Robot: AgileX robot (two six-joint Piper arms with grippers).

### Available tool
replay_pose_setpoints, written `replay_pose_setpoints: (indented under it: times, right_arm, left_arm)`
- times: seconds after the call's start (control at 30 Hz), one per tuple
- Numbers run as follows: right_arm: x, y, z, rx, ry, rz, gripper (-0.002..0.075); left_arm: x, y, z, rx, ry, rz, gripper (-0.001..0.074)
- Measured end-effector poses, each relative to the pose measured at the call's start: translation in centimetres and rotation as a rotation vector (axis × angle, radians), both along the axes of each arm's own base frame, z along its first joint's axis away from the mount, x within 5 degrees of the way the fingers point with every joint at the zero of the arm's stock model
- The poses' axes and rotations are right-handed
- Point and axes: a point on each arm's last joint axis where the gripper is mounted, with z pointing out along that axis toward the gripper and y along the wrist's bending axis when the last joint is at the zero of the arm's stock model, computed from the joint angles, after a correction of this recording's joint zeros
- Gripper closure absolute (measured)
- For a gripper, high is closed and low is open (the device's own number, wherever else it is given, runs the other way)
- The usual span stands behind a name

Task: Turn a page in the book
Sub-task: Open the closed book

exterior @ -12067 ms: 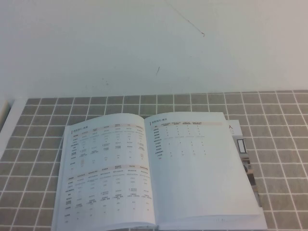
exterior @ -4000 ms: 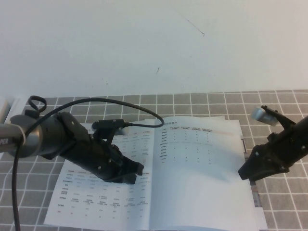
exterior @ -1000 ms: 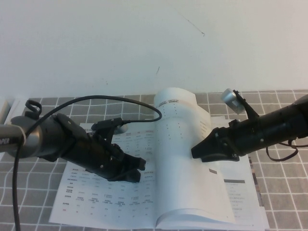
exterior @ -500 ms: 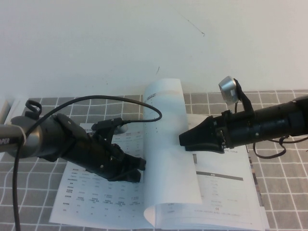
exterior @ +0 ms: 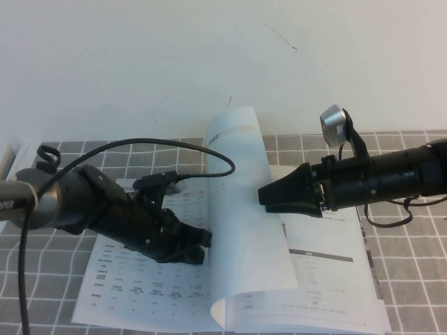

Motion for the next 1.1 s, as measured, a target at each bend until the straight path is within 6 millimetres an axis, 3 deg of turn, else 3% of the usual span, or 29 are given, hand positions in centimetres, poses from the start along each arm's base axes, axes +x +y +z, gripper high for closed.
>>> replay_pose_setpoints:
  times: [0.3,0.63,1.1]
  right_arm:
    - [0.0,0.1,0.0,0.003,-0.03,0.008,0.0341]
    - [-0.7,1.8,0.2,0.021,-0.053,0.048,0.0341]
    - [-0.7,1.8,0.2,0.027,-0.065,0.045,0.0341]
  left_arm:
    - [0.0,0.0,0.0,0.0,0.0,-0.001,0.0738]
    - [0.0,-0.1,0.3,-0.019,-0.036,-0.018,0.0738]
    - [-1.0,0.4,7.9,0.002,-0.304,-0.072,0.0738]
